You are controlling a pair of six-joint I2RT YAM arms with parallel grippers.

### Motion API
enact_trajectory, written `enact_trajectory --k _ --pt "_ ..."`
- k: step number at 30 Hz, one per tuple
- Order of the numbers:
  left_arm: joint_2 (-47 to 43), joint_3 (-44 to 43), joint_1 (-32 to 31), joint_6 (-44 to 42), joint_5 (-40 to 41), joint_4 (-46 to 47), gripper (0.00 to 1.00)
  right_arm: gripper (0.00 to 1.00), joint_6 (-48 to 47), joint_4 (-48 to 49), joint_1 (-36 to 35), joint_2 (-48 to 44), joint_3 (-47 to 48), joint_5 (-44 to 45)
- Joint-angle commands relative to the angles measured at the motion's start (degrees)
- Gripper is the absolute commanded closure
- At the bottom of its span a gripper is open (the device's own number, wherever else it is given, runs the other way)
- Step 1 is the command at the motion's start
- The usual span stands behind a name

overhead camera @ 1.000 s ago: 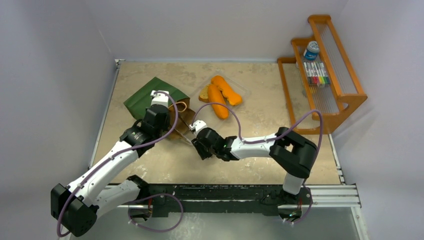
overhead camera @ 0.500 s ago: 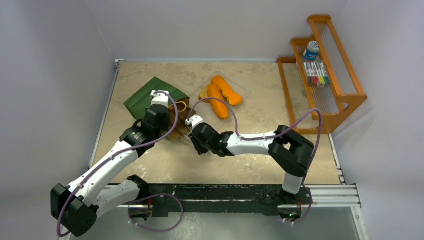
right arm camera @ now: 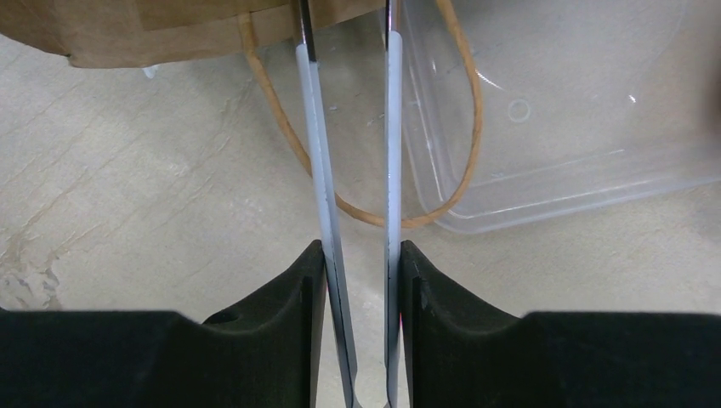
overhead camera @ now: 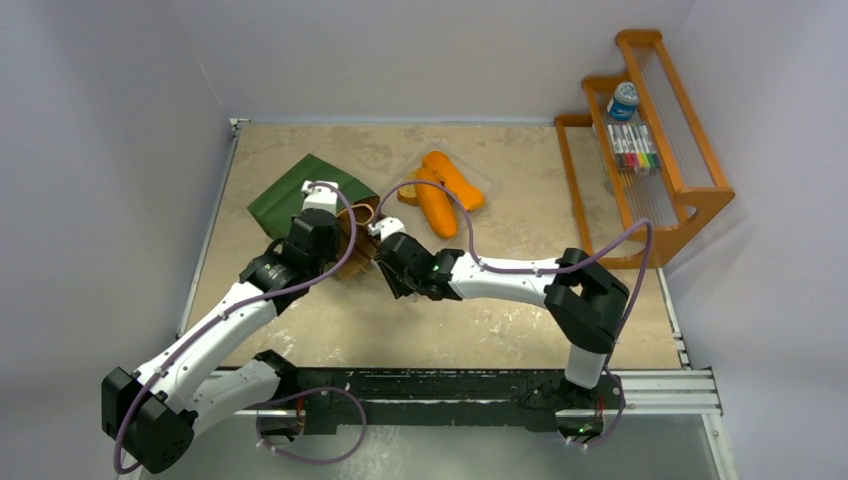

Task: Take the fake bread out of the paper bag
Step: Pick up the clamp from the center of the board, then take out the fake bread from the paper bag.

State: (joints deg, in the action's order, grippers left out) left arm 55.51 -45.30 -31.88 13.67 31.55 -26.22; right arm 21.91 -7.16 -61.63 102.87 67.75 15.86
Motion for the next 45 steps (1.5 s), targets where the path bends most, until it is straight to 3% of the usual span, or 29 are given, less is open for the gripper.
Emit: enact_trajectory --k 1,31,45 --pt "-0.3 -0.45 0.41 -1.53 0.27 1.76 1.0 0.64 1.15 -3.29 0.74 -3.17 3.43 3.26" --pt "-0.27 0.54 0.41 -1.91 -1.31 3.01 1.0 0.62 -12.5 5.8 5.35 5.2 9.75 -5.6" --pt "1.26 0.62 0.41 -3.52 -0.4 2.58 1.0 0.61 -15.38 12.32 5.43 6.45 6.18 -10.88"
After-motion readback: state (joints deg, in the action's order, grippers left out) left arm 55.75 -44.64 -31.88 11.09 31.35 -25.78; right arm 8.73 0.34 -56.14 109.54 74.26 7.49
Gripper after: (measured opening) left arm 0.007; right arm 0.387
